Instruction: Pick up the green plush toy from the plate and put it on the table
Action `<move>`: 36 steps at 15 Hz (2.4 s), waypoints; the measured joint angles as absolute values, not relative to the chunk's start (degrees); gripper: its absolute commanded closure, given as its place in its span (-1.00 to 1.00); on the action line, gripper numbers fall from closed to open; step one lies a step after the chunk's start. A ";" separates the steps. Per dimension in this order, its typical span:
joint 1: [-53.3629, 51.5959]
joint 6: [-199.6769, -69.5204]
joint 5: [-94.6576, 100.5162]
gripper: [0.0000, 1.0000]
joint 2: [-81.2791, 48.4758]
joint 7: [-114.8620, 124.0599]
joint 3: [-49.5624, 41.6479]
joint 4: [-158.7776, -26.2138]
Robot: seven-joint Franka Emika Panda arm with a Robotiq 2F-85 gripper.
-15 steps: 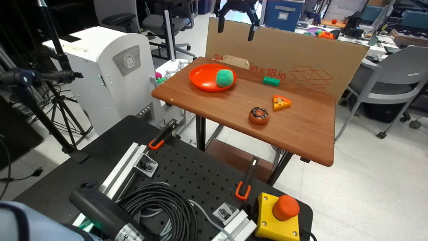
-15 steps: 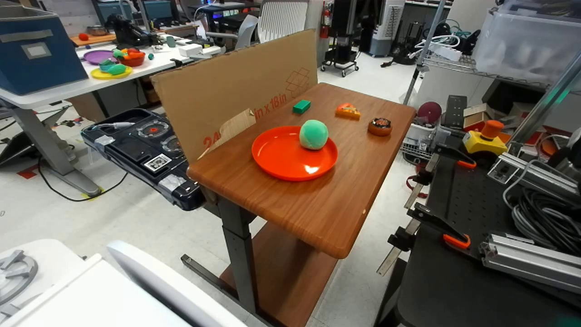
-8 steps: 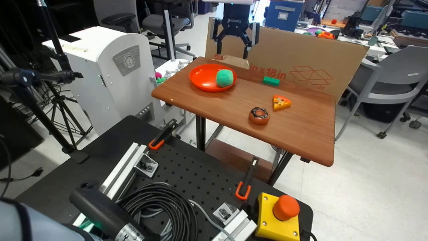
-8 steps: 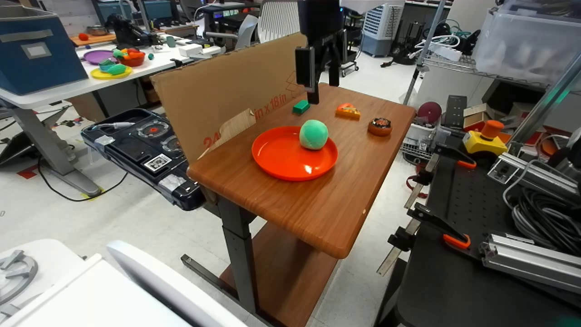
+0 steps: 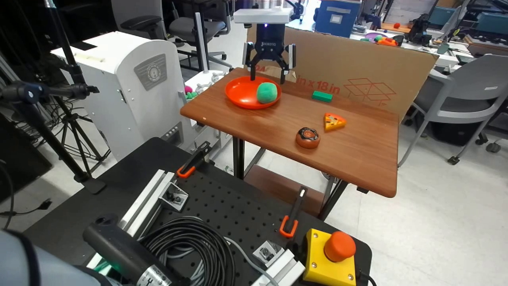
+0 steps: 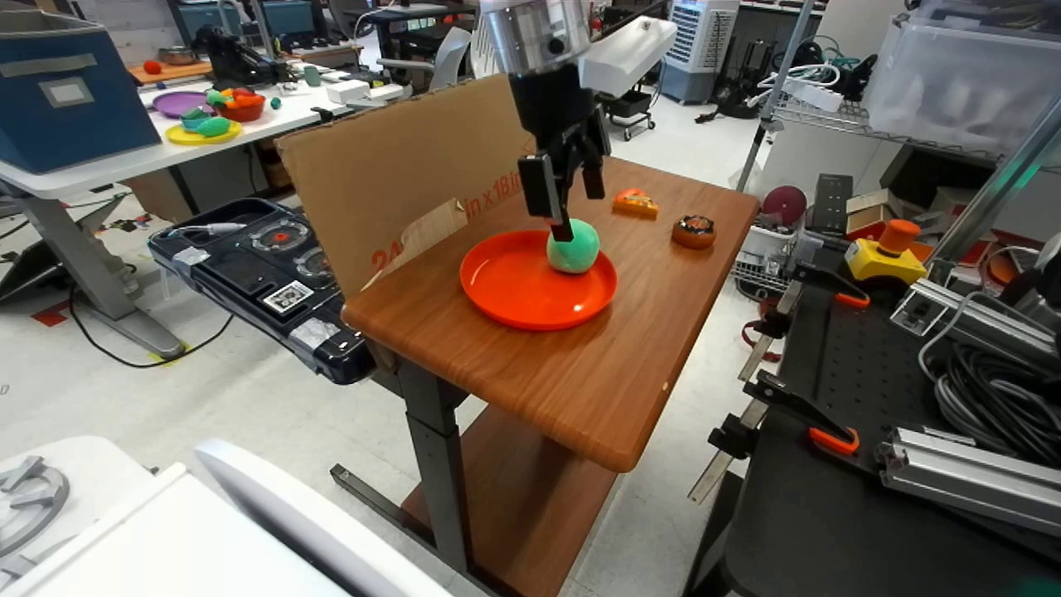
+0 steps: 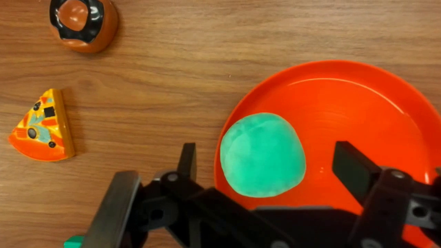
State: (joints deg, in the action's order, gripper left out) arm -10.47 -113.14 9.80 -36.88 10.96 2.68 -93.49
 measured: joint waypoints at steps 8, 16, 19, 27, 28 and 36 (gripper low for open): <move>-11.94 -106.93 10.18 0.44 -44.93 10.96 1.42 -84.87; -13.32 -105.95 14.39 0.91 -40.24 6.56 1.42 -86.53; -12.53 -107.98 14.52 0.90 -34.87 5.48 1.31 -90.63; -6.72 -109.17 14.50 0.90 -31.81 5.34 -0.28 -93.32; -6.23 -109.17 14.49 0.90 -32.32 5.36 -0.46 -93.19; -5.48 -108.65 14.47 0.90 -40.22 5.50 -1.83 -88.73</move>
State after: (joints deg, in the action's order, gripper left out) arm -5.48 -108.65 14.47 -40.22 5.50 -1.83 -88.73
